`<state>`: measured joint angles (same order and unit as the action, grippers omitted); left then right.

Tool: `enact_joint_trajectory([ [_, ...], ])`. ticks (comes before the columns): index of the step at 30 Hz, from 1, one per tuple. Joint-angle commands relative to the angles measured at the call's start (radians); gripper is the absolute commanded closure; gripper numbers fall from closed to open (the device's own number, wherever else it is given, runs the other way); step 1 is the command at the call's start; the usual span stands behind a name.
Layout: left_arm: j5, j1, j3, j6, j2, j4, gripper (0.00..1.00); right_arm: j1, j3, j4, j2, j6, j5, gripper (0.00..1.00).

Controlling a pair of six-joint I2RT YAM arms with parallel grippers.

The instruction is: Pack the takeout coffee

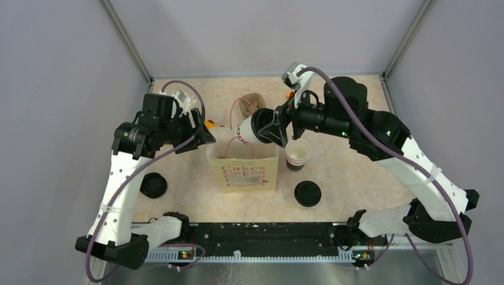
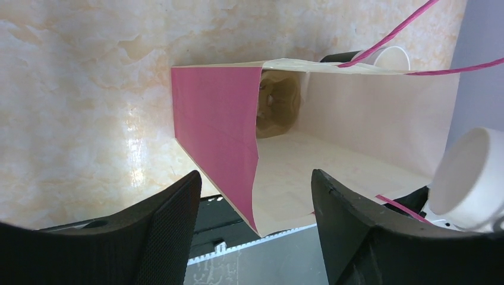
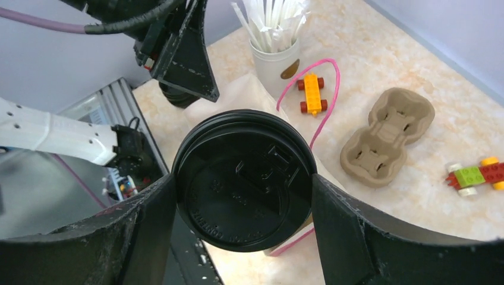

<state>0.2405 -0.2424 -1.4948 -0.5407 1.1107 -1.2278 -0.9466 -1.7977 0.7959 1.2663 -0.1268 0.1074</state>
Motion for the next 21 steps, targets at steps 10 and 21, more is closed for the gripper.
enact_joint_trajectory([
  [10, 0.009, 0.006, -0.011, 0.012, 0.0, 0.08, 0.38, -0.02, 0.118, -0.18, 0.019, 0.275, 0.038, 0.32],
  [21, -0.016, 0.006, -0.002, 0.031, 0.037, 0.093, 0.33, -0.02, 0.203, -0.247, 0.091, 0.409, 0.13, 0.32],
])
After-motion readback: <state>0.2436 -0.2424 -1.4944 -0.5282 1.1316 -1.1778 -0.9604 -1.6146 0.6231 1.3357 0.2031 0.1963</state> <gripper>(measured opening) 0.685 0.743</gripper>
